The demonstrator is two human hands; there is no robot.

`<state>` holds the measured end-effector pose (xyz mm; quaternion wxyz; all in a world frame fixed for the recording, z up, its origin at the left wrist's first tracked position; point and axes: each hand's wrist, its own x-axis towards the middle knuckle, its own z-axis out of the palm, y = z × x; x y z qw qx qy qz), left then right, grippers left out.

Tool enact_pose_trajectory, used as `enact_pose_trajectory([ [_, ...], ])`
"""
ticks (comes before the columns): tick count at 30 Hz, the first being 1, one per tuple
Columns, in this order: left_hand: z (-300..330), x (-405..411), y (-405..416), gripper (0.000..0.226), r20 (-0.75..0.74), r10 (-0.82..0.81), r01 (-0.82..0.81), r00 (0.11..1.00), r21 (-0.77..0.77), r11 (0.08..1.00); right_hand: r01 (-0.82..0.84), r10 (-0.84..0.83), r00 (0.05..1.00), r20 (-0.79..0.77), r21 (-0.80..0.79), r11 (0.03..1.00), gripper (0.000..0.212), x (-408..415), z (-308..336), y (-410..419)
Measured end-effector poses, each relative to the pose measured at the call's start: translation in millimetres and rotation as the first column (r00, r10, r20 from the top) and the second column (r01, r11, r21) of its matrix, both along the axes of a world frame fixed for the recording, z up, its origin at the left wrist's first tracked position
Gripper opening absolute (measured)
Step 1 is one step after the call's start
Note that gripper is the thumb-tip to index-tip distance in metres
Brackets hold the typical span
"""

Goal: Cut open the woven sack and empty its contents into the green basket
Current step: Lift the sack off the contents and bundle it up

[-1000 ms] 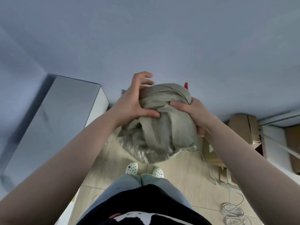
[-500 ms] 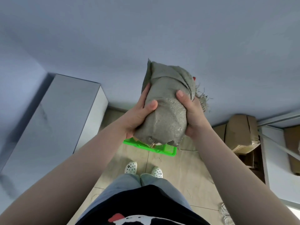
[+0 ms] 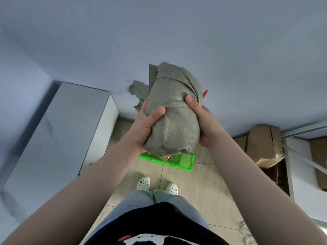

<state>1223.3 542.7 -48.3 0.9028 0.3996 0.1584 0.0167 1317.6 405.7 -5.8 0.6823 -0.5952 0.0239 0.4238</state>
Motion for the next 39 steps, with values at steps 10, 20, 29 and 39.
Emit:
enact_pose_trajectory([
  [10, 37, 16, 42, 0.087, -0.247, 0.08, 0.127, 0.966, 0.718, 0.684, 0.062, 0.018, 0.869, 0.495, -0.145, 0.987, 0.08, 6, -4, -20],
  [20, 40, 9, 20, 0.099, -0.224, -0.395, 0.442, 0.891, 0.222, 0.869, -0.209, 0.218, 0.844, 0.489, -0.074, 0.975, 0.108, 20, 9, -26],
  [29, 17, 12, 29, 0.026, -0.293, 0.622, -0.508, 0.726, 0.381, 0.772, 0.402, -0.203, 0.821, 0.533, -0.287, 0.87, 0.054, 33, 11, -39],
  [39, 39, 21, 3, 0.042, -0.296, 0.375, -0.301, 0.878, 0.267, 0.915, 0.195, -0.203, 0.959, -0.197, -0.059, 0.979, 0.106, -5, -2, 7],
])
